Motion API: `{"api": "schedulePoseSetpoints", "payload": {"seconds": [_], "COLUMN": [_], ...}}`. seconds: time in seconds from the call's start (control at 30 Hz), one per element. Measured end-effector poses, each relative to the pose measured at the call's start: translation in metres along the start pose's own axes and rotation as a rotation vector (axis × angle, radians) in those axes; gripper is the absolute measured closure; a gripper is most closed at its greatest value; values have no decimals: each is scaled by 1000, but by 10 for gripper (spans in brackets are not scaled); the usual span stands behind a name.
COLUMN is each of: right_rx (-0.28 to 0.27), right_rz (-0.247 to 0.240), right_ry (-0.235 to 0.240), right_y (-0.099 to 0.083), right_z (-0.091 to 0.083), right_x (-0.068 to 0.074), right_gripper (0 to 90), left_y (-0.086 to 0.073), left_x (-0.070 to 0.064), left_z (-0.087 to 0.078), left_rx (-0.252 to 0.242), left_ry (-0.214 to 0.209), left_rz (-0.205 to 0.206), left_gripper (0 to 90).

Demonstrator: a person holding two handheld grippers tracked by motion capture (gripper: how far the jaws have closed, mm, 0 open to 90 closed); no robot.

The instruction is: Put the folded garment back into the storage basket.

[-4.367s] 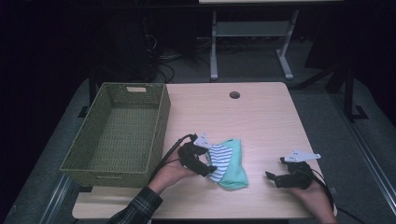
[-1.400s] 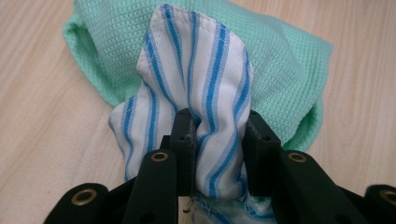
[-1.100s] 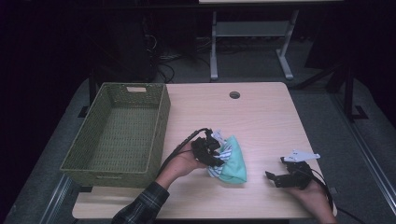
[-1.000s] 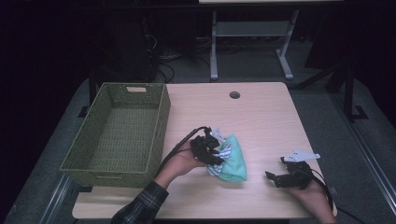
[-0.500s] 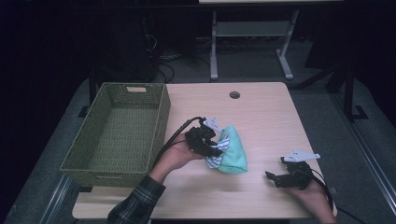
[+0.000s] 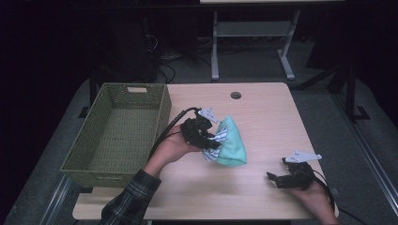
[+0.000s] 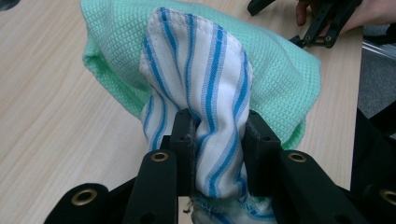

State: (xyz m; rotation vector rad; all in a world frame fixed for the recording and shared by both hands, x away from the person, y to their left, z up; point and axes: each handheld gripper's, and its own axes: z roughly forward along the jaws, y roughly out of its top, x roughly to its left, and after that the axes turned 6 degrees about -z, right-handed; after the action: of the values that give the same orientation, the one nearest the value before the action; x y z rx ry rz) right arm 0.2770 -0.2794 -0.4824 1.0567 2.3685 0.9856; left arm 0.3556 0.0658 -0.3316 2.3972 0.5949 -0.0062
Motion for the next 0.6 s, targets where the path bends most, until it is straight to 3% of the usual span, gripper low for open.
{"api": "schedulePoseSetpoints", "payload": {"seconds": [0.1, 0.6], "right_rx": [0, 0], "right_rz": [0, -1], "right_ry": [0, 0], "right_y": [0, 0], "right_z": [0, 0], "right_x": [0, 0], "right_gripper": [123, 123], "left_y": [1, -6], "left_x": [2, 20], "left_z": [-8, -48], "left_rx": [0, -21], "left_ry": [11, 79], "left_rz": [8, -32], "left_gripper": [686, 686]}}
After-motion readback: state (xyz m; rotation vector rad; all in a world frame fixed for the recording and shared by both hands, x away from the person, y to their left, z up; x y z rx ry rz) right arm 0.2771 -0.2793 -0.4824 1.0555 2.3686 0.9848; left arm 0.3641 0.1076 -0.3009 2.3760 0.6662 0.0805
